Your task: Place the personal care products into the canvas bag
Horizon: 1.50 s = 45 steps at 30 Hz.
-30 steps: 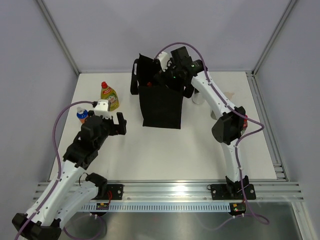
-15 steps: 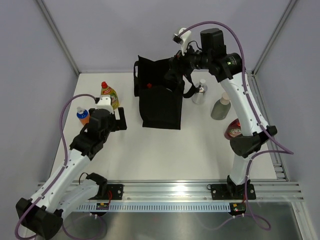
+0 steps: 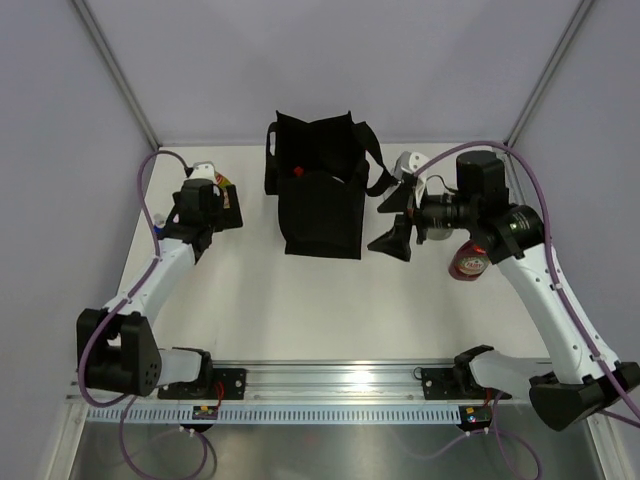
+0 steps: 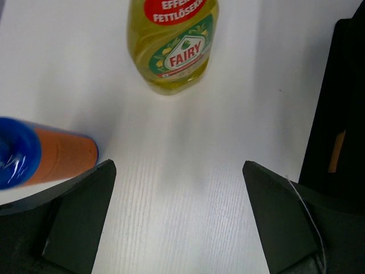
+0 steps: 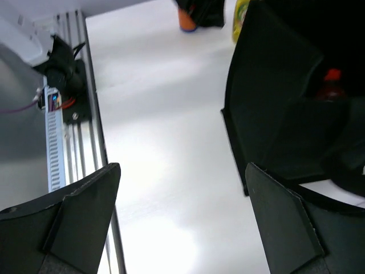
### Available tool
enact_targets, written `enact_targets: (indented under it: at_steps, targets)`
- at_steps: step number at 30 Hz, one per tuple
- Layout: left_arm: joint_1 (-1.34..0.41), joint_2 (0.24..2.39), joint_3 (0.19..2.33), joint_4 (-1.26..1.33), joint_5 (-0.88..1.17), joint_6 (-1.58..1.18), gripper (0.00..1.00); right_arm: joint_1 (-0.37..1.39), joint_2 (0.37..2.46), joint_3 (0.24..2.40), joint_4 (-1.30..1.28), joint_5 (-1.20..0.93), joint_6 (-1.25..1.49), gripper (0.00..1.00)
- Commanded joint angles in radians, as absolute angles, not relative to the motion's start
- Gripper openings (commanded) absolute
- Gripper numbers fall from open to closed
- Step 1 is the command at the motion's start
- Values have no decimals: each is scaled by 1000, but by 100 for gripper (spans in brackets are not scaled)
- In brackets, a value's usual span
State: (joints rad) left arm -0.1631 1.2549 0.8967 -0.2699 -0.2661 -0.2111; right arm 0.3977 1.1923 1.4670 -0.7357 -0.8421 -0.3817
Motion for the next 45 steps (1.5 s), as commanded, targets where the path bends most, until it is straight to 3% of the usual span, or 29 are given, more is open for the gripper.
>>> enact_targets:
  at_steps: [1, 7, 18, 36, 41, 45]
  targets:
    - [-98, 1321, 971, -148, -105, -98, 99, 355, 1128, 1332, -678, -968, -482, 99]
    - [-23, 1351, 884, 79, 75, 84, 99, 339, 1098, 1221, -644, -1049, -482, 100]
    - [72, 1515, 937, 172, 199, 178, 99, 334, 1135, 1181, -607, -1108, -483, 99]
    - [124, 1730, 1144, 146, 394, 255, 99, 288, 1164, 1126, -603, -1127, -526, 100]
    - [140, 1746, 1158, 163, 517, 213, 90, 281, 1175, 1126, -614, -1131, -540, 100]
    - [141, 1746, 1122, 182, 488, 169, 85, 268, 1175, 1127, -620, -1134, -546, 100]
